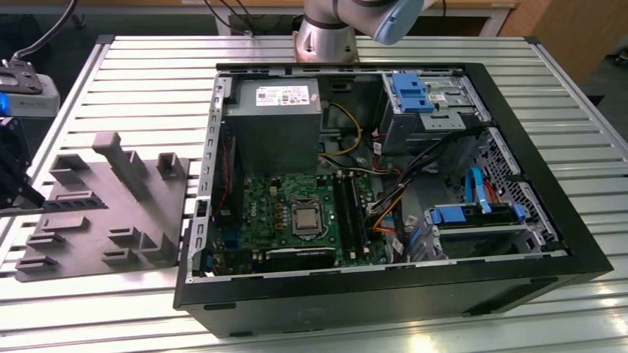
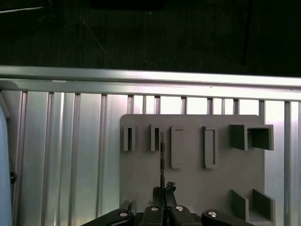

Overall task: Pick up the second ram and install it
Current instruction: 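Pick up the second ram and move it above second insertion slot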

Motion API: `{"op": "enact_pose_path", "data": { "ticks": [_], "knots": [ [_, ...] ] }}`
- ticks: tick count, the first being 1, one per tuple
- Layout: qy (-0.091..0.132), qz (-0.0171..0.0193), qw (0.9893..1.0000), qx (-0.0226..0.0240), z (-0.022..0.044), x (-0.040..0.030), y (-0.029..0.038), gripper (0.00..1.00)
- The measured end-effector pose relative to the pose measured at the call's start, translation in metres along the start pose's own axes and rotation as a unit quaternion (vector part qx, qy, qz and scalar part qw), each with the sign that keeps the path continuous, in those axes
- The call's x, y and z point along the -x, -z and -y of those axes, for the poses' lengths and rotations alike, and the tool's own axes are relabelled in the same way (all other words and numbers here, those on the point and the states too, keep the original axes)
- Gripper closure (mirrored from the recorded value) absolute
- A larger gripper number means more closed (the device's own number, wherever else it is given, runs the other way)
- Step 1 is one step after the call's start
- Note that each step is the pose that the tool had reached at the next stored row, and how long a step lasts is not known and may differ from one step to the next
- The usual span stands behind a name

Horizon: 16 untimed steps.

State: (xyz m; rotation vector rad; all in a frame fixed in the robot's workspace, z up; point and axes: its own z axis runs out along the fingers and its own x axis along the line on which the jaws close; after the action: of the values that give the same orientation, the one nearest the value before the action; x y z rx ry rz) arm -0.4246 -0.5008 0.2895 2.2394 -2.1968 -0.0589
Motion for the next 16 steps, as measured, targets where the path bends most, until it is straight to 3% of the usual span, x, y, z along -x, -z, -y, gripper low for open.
{"op": "enact_pose_path", "data": {
  "ticks": [16],
  "knots": [
    [0.0, 0.0, 1.0, -0.0019, -0.001, 0.0003, 0.0122, 0.88]
  ]
}}
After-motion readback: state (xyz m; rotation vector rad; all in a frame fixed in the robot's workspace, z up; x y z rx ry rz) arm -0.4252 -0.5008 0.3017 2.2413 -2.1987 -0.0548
